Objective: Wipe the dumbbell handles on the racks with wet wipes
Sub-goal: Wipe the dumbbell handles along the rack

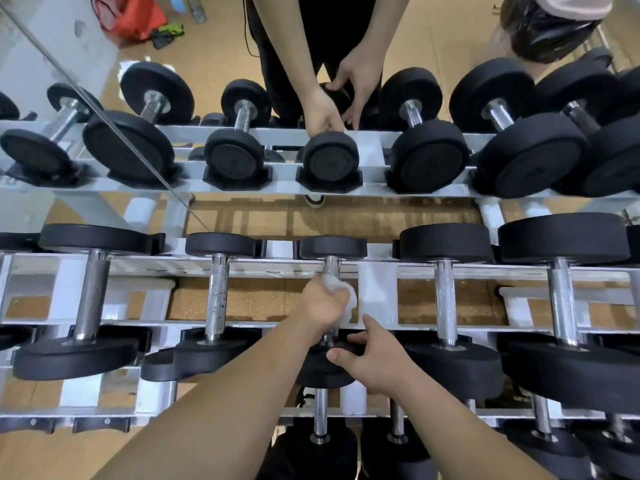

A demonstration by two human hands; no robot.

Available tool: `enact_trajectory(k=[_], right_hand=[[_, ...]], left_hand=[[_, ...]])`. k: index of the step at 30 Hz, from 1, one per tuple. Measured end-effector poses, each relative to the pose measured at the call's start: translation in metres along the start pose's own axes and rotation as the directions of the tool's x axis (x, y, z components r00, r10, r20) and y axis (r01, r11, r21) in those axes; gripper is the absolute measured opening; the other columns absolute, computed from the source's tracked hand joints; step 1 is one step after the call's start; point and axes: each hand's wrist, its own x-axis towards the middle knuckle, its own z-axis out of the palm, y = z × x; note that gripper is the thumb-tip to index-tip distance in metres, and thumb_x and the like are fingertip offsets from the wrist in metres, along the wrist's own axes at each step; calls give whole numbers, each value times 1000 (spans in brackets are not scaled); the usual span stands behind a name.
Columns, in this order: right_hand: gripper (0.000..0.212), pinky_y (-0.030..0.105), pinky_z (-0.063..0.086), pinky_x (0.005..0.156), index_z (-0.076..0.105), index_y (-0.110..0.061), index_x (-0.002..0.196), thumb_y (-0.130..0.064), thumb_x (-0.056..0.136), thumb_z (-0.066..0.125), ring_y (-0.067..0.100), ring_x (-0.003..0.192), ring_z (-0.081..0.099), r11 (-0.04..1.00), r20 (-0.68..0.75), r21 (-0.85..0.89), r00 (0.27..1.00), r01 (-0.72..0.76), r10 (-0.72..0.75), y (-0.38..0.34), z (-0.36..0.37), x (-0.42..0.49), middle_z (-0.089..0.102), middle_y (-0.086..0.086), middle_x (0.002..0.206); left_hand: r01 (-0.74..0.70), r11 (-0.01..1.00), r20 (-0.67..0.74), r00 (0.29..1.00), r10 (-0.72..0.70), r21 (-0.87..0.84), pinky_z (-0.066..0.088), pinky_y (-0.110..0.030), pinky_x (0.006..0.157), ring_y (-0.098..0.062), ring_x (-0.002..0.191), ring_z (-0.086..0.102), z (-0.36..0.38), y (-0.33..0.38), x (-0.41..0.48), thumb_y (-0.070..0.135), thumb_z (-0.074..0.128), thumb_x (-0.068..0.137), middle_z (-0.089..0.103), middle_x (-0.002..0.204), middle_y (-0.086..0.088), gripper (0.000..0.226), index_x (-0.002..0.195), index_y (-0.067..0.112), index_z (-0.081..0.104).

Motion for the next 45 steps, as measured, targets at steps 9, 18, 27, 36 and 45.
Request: enact_trajectory(k=[9,18,27,36,45], right_hand=[[49,23,46,80,46,-30,119,-40,85,81,9,105,60,1000,-23,13,1000,-5,5,1,3,-3,62,-14,116],[97,23,43,89,29,-20,158,-38,82,85,9,108,56,997,-21,68,999,-32,34,-2,-2,-5,57,-13,118],[92,31,50,90,33,-21,157,-25,82,85,14,115,62,912,-21,393,990,-120,139,9,-7,-5,62,-7,129],[44,32,52,81,57,-28,131,-10,90,58,17,104,64,886,-98,447,978,-122,185,-4,-4,8,68,0,115],[46,45,54,103,65,-20,127,-21,82,79,22,107,67,891,-163,451,978,-45,132,-19,7,20,70,-1,115]], left_hand=[[0,991,44,999,-6,131,55,-28,64,-21,81,68,-7,1,-6,27,65,94,70,97,-12,21,106,11,60],[-75,992,25,997,73,100,61,-45,81,-27,87,72,-2,-7,3,53,60,90,71,100,-13,50,117,11,54],[0,997,-29,1000,2,75,54,-30,70,-21,84,64,-1,10,21,33,68,94,68,95,-5,33,113,7,62],[-54,983,147,989,28,173,54,-34,62,-16,73,66,-6,-28,-4,46,63,92,67,90,-6,52,121,4,56],[-249,963,-183,947,265,102,52,-34,74,-20,83,67,-33,-36,-44,30,70,90,70,88,-3,16,98,20,61]])
